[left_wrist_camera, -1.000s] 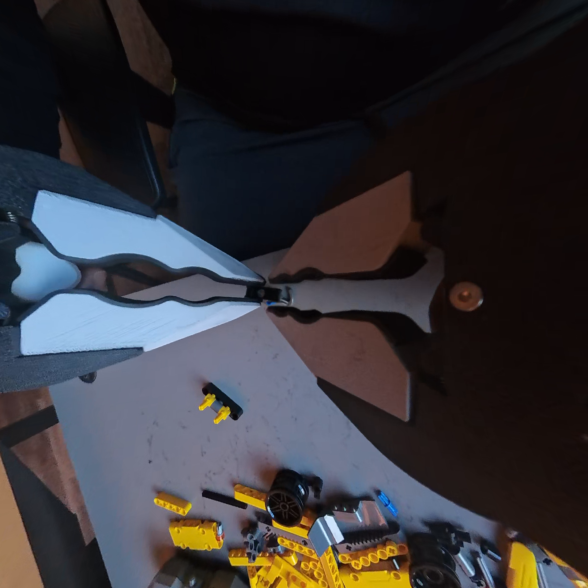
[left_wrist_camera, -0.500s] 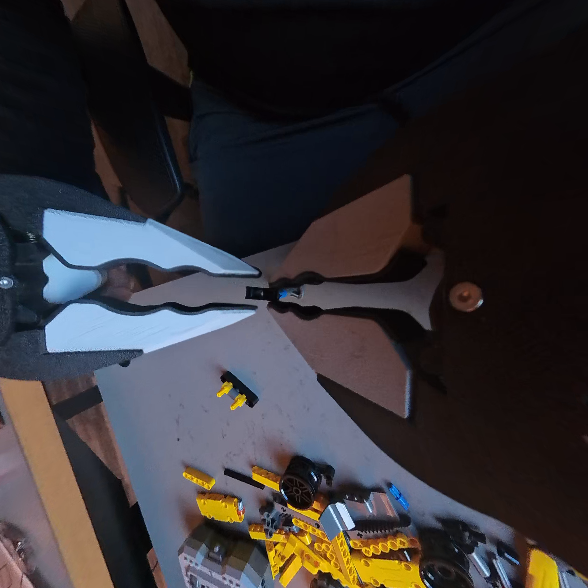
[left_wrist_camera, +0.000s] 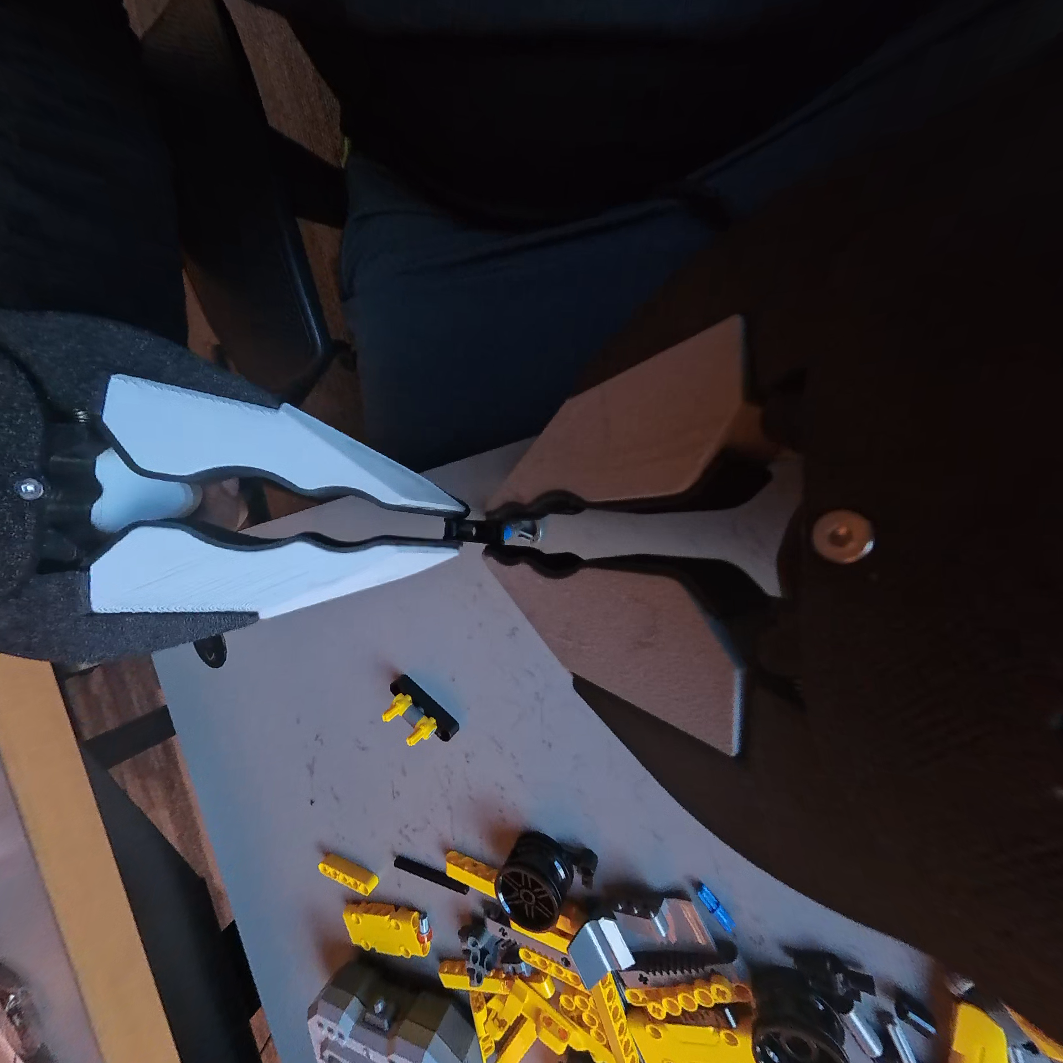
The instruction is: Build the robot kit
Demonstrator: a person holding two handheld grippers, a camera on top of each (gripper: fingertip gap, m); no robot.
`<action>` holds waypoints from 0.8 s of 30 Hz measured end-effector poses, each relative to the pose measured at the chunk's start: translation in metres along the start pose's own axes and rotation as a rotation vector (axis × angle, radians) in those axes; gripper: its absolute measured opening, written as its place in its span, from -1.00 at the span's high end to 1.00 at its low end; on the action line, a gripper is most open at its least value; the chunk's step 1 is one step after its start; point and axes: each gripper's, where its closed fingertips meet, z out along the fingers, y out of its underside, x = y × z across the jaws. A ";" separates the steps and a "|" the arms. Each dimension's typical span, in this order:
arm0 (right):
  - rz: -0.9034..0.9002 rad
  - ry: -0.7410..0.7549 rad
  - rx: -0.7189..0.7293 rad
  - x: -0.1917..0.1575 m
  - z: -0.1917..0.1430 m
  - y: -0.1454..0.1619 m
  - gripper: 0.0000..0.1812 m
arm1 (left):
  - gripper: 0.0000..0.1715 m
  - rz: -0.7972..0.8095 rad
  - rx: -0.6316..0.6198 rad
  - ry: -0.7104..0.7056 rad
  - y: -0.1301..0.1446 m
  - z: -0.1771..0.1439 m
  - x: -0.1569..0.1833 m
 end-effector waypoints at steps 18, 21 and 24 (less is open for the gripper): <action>0.005 -0.034 -0.053 0.001 0.006 0.009 0.92 | 0.94 -0.018 -0.066 -0.005 0.009 0.006 -0.001; 0.004 -0.039 -0.061 0.001 0.006 0.010 0.92 | 0.95 -0.019 -0.073 -0.002 0.010 0.006 -0.001; 0.010 -0.048 -0.068 0.001 0.007 0.011 0.92 | 0.94 -0.022 -0.080 0.003 0.011 0.007 -0.001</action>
